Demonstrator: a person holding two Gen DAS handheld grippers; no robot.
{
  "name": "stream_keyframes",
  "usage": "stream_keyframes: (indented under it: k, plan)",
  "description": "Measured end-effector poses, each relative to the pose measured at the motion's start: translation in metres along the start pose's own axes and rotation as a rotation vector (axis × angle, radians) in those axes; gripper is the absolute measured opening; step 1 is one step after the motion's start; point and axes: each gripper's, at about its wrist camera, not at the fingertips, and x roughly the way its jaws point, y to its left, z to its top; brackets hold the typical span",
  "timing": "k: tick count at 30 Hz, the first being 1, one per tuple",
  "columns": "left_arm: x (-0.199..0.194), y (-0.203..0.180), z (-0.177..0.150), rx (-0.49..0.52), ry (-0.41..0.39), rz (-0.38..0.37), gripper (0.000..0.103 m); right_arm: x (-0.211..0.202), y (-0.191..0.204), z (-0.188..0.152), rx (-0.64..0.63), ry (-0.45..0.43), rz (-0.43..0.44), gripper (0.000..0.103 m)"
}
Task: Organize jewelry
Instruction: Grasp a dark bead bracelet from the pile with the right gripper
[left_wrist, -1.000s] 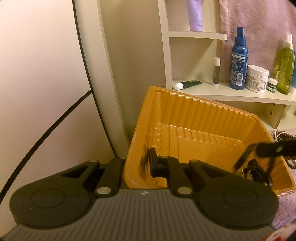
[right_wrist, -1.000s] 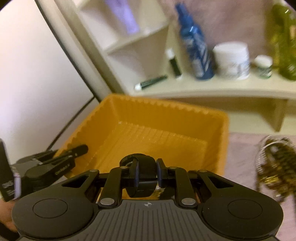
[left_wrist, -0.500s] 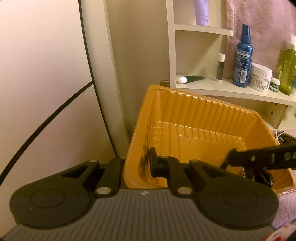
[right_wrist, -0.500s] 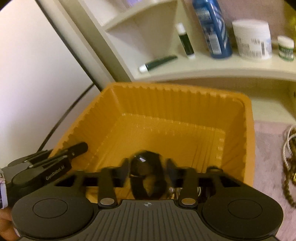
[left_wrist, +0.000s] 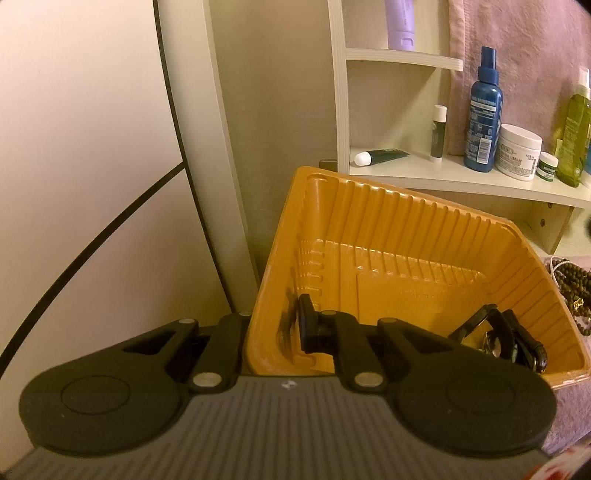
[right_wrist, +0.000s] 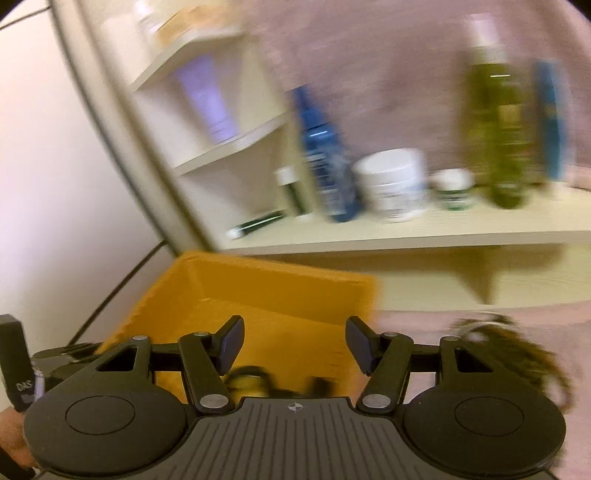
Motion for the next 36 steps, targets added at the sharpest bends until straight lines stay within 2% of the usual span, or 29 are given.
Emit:
stream_keyframes:
  k: [6,9,15,20,28,31,36]
  plan:
    - [-0.002,-0.001,0.0,0.002,-0.003,0.004,0.011,-0.041,-0.057,-0.022,0.04,0.034,-0.184,0.061]
    - [-0.003,-0.001,-0.001,0.004,-0.002,0.005,0.011,-0.054,-0.075,-0.037,0.067,0.065,-0.228,0.061]
    - [-0.003,-0.002,0.0,0.009,-0.002,0.007,0.011,-0.056,-0.079,-0.059,0.01,0.123,-0.249,0.06]
    - [-0.003,-0.001,0.0,0.01,-0.001,0.006,0.011,-0.047,-0.08,-0.064,-0.014,0.146,-0.263,0.059]
    - [-0.003,-0.001,0.001,0.009,0.0,0.005,0.011,-0.025,-0.082,-0.059,0.015,0.148,-0.231,0.035]
    - [-0.003,-0.001,0.001,0.01,0.0,0.004,0.011,-0.013,-0.086,-0.057,0.043,0.154,-0.24,0.03]
    - [-0.003,-0.001,0.002,0.009,0.003,0.004,0.011,0.0,-0.097,-0.053,0.112,0.137,-0.248,0.027]
